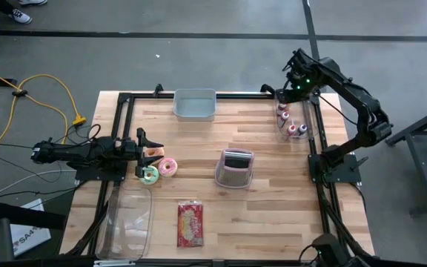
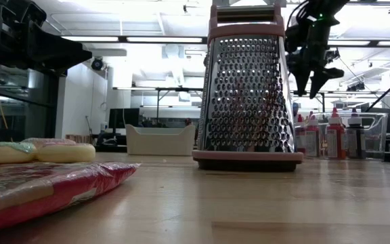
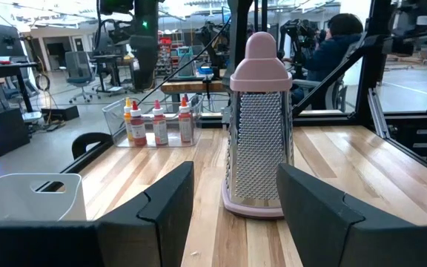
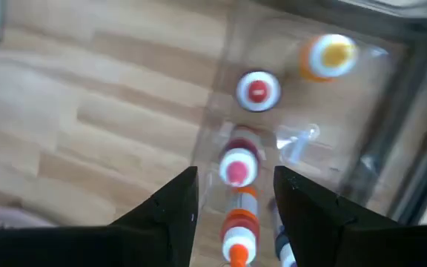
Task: Pick & Place Food Item
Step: Put the popcorn pack into the left transparent bin
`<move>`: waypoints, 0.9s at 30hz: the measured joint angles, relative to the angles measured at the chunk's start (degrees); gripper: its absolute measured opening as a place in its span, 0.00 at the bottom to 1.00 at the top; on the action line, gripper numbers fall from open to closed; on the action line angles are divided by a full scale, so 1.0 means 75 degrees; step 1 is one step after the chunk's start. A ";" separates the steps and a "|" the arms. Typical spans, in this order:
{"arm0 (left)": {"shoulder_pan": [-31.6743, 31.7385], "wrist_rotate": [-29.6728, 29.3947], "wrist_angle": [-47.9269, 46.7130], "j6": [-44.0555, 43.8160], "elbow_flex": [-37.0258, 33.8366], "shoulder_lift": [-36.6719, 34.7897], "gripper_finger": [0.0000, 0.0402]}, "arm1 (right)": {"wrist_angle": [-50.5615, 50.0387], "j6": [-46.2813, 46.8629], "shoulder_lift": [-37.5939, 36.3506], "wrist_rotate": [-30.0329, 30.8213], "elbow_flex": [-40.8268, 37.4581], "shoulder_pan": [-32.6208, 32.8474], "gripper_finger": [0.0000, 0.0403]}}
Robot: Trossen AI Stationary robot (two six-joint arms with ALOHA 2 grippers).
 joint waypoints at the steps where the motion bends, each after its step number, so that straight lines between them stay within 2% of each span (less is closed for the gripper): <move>1: 0.0001 0.0000 0.0000 0.0000 0.0000 -0.0001 0.47 | -0.0001 -0.0127 0.0000 -0.0089 0.0000 0.0071 0.41; 11: 0.0002 0.0000 0.0000 0.0001 0.0001 -0.0001 0.47 | -0.0190 -0.1006 -0.0003 -0.0728 0.0000 0.0875 0.41; 17: 0.0000 0.0000 0.0000 0.0002 0.0000 0.0000 0.47 | -0.0847 -0.0939 -0.0053 -0.0885 0.0000 0.1424 0.41; 24: 0.0000 0.0000 -0.0001 0.0002 0.0000 0.0002 0.47 | -0.1073 -0.0308 -0.0839 -0.0817 0.0000 0.2229 0.41; 27: -0.0001 0.0000 0.0000 0.0002 -0.0002 0.0000 0.47 | -0.1287 0.0038 -0.1369 -0.0416 0.0000 0.2721 0.41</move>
